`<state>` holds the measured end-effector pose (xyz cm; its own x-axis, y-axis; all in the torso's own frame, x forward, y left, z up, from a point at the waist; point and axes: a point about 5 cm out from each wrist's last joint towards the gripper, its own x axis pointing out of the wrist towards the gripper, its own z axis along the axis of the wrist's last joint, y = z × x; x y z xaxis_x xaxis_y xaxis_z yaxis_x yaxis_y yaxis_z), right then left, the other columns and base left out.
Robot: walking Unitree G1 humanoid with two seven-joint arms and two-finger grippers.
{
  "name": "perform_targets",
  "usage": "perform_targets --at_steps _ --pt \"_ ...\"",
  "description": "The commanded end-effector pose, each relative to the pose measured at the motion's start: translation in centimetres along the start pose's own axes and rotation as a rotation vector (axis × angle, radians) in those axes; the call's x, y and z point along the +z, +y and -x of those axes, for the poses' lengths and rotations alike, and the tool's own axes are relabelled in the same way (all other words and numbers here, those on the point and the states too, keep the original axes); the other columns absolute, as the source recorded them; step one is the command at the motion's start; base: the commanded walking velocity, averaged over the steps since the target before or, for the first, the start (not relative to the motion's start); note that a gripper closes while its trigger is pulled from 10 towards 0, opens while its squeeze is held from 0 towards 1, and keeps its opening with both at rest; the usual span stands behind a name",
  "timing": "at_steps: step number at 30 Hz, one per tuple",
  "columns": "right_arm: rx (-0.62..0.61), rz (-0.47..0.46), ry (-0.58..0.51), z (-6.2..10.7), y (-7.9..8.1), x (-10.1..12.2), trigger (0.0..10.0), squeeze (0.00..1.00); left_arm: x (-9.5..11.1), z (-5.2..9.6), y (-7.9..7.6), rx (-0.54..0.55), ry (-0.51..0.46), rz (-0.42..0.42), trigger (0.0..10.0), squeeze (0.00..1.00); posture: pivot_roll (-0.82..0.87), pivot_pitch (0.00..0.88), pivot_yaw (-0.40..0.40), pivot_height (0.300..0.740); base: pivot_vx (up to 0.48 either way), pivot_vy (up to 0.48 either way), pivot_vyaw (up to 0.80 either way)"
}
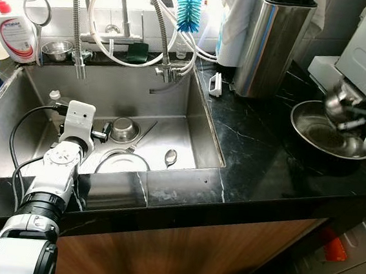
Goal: Kitchen organization
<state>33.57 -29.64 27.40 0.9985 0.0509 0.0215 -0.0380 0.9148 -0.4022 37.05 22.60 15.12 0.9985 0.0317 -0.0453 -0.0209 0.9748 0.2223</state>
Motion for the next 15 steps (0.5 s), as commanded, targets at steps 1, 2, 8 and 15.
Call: perform_targets --at_steps 1,2,8,15 --pt "-0.011 -0.012 -0.089 0.0 0.2 2.2 0.0 0.0 0.2 0.0 0.0 0.012 -0.003 0.022 10.0 0.0 -0.01 0.016 0.012 0.74 0.0 0.0 0.0" --pt "-0.011 -0.015 -0.104 0.0 0.3 2.5 0.0 0.0 0.2 0.0 0.0 0.014 -0.004 0.024 10.0 0.0 -0.01 0.016 0.012 0.74 0.0 0.0 0.0" --pt "0.027 -0.059 -0.229 -0.1 1.5 4.8 10.0 0.0 0.3 0.0 0.2 0.031 -0.011 0.033 10.0 0.0 -0.01 0.014 0.007 0.74 0.0 0.0 0.0" --pt "0.186 -0.305 -0.269 -1.6 5.6 4.7 10.0 0.0 1.2 0.3 -0.7 -0.016 -0.107 0.017 10.0 0.0 0.0 0.01 0.0 0.74 0.0 0.0 0.0"
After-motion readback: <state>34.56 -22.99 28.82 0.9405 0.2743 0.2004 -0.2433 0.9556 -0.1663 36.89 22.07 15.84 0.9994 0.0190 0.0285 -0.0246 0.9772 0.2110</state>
